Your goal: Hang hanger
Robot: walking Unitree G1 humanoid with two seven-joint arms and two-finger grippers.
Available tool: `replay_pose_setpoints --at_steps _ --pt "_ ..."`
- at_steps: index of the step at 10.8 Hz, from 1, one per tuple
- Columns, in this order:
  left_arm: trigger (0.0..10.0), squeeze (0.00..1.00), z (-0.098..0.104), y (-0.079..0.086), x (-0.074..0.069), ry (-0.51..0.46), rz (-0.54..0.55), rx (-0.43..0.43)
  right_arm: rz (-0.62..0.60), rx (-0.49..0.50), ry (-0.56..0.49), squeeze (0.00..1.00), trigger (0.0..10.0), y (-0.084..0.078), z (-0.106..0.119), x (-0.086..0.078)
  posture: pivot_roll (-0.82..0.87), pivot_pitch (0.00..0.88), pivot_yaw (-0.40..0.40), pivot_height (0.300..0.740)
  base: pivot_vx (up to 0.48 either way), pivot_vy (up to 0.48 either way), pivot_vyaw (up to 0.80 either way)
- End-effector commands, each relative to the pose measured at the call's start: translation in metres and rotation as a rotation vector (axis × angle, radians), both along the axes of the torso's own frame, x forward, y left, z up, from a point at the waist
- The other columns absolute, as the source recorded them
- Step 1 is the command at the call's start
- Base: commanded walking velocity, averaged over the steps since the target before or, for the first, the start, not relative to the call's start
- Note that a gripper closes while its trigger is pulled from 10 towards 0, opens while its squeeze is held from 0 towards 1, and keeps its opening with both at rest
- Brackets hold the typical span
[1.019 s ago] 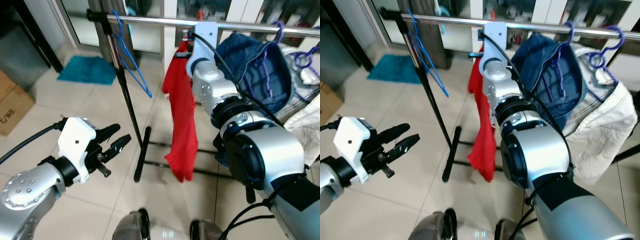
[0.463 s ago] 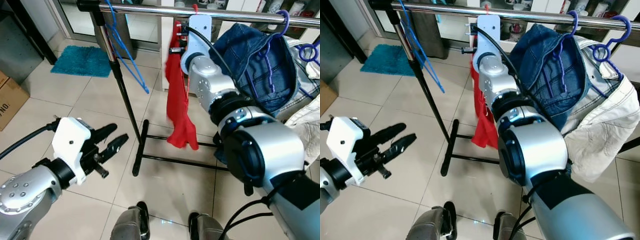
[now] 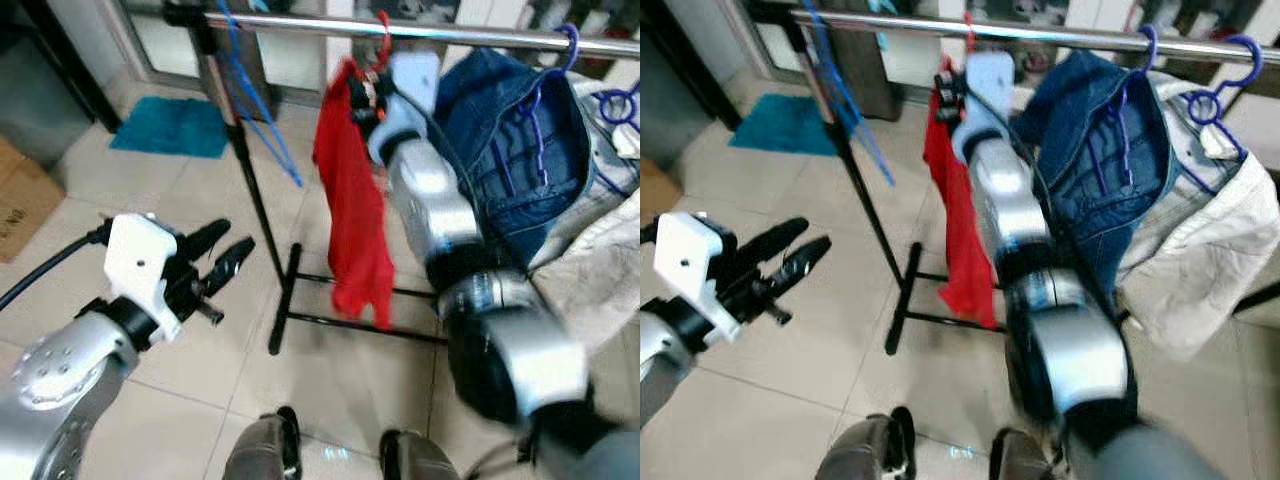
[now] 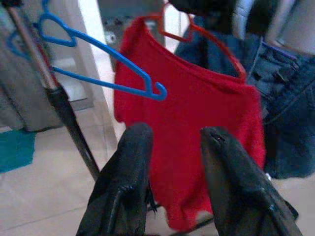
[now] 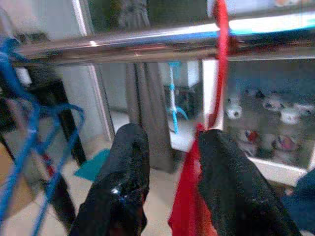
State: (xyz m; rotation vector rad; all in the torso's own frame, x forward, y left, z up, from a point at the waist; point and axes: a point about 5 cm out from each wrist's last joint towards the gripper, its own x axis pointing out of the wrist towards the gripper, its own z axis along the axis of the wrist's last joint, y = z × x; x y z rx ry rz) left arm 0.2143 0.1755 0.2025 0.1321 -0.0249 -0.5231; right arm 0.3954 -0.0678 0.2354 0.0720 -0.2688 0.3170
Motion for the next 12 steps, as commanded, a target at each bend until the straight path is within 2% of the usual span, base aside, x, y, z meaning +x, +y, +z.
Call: replay_pose_setpoints --at_steps 1,2,3,5,6,7,9,10,11,12 --pt "10.0 0.00 -0.003 0.001 0.003 -0.004 0.035 -0.005 0.058 0.065 -0.021 0.76 10.0 0.004 0.003 -0.009 0.00 0.065 0.100 0.740 0.000 0.000 0.00" --pt "10.0 0.00 -0.005 0.000 0.007 -0.005 0.065 -0.016 0.067 0.126 -0.027 0.10 10.0 -0.002 -0.002 -0.021 0.00 0.048 0.103 0.740 0.000 0.000 0.00" --pt "10.0 0.00 -0.010 0.000 0.014 -0.006 0.122 -0.025 0.046 0.133 -0.052 0.00 10.0 -0.014 -0.011 -0.045 -0.01 0.029 0.116 0.740 0.000 0.000 0.00" --pt "10.0 0.00 -0.017 0.000 0.023 -0.031 0.228 -0.016 0.009 0.064 0.054 0.00 10.0 -0.035 -0.043 -0.083 -0.03 0.004 0.105 0.740 0.000 0.000 0.00" --pt "10.0 0.00 -0.018 -0.003 0.025 -0.034 0.285 -0.051 0.041 0.003 0.080 0.00 10.0 -0.038 -0.051 -0.100 -0.04 0.002 0.099 0.740 0.000 0.000 0.00" --pt "10.0 0.00 -0.021 -0.008 0.023 -0.033 0.283 -0.042 0.062 -0.045 0.088 0.00 10.0 -0.040 -0.054 -0.109 -0.03 0.006 0.091 0.740 0.000 -0.300 0.00" --pt "10.0 0.00 -0.027 -0.012 0.018 -0.023 0.297 -0.040 0.022 -0.066 0.130 0.00 10.0 -0.048 -0.057 -0.115 -0.02 0.001 0.072 0.740 0.000 -0.382 0.00" --pt "10.0 0.00 -0.031 -0.017 0.017 -0.026 0.304 -0.040 -0.040 -0.043 0.115 0.00 10.0 -0.056 -0.052 -0.115 -0.01 0.000 0.066 0.740 0.000 -0.379 0.00" --pt "10.0 0.00 -0.032 -0.019 0.016 -0.024 0.304 -0.040 -0.074 -0.015 0.113 0.00 10.0 -0.058 -0.051 -0.114 -0.01 0.000 0.064 0.740 0.000 -0.382 0.00" --pt "10.0 0.00 -0.032 -0.021 0.016 -0.027 0.299 -0.040 -0.046 0.059 0.119 0.00 10.0 -0.053 -0.051 -0.115 -0.01 0.000 0.066 0.740 0.000 -0.382 0.00"
